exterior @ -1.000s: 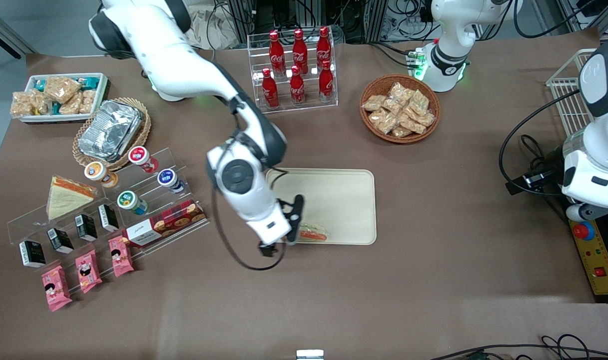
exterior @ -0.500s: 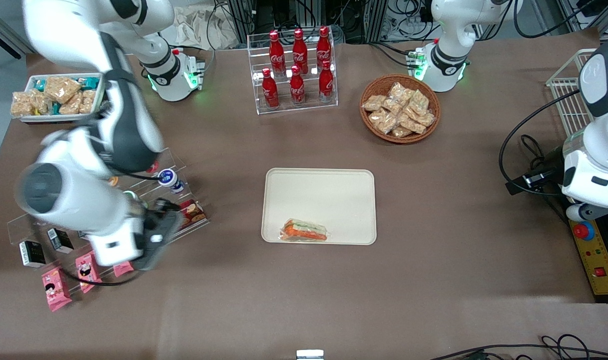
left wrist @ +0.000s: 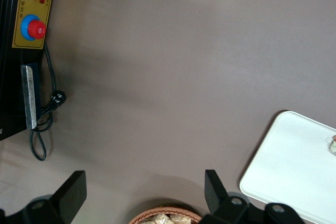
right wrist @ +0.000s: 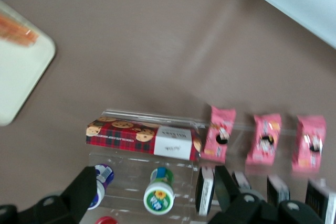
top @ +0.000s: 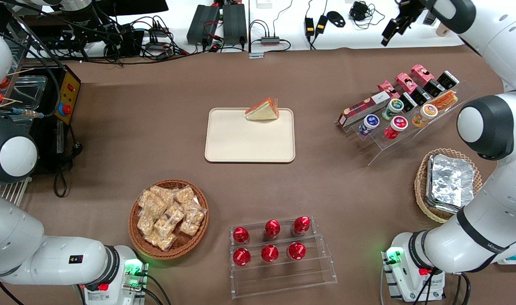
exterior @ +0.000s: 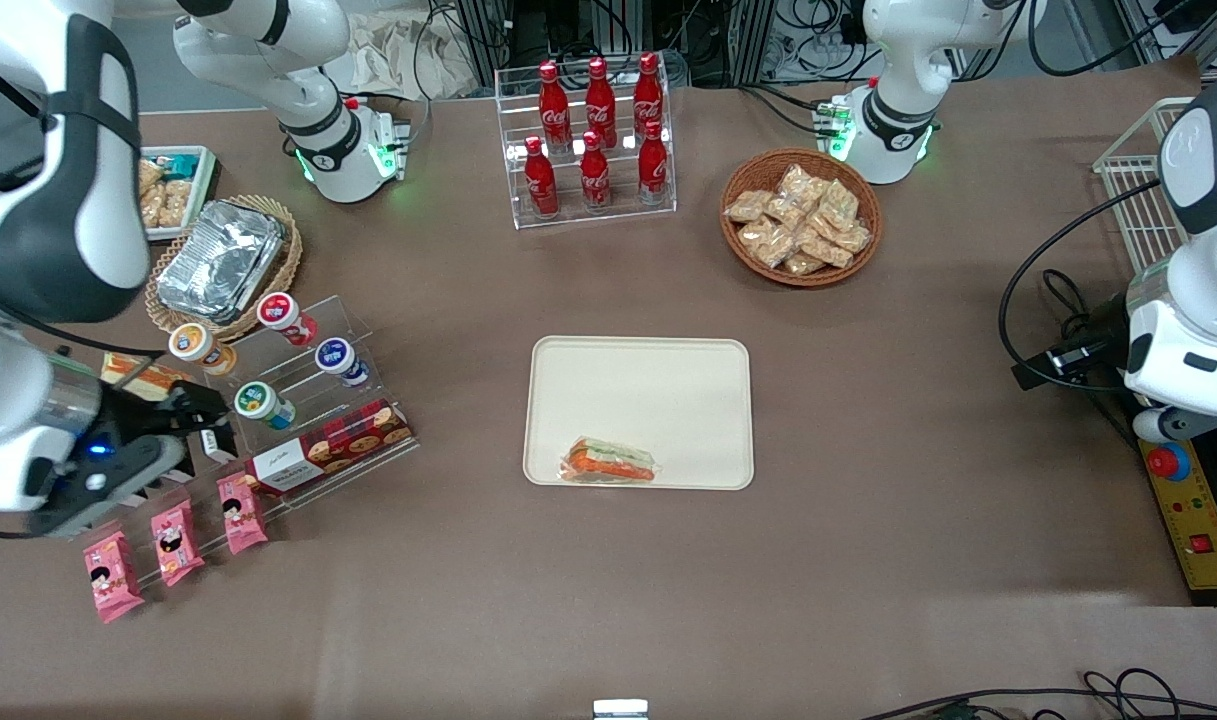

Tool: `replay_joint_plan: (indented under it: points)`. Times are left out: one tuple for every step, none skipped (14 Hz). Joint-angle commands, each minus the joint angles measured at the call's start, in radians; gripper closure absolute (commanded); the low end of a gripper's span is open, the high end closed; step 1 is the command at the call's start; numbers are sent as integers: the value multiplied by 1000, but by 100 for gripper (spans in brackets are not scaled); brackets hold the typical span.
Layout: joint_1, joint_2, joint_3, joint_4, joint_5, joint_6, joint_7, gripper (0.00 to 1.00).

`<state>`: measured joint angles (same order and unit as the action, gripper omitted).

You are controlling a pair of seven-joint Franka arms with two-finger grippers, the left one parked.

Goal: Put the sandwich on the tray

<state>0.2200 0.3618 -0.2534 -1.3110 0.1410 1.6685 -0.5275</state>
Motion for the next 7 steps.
replay_joint_plan:
  points:
    - [4,-24,-64,-19,9,-27,124,0]
    - [5,-24,-91,-19,8,-30,126,0]
    - [7,-24,-113,-19,8,-32,130,0]
    - [7,-24,-128,-19,6,-36,150,0]
    - [7,-24,-132,-19,6,-38,188,0]
    - [6,-24,-132,-20,8,-47,242,0]
    - [4,-23,-130,-20,11,-52,288,0]
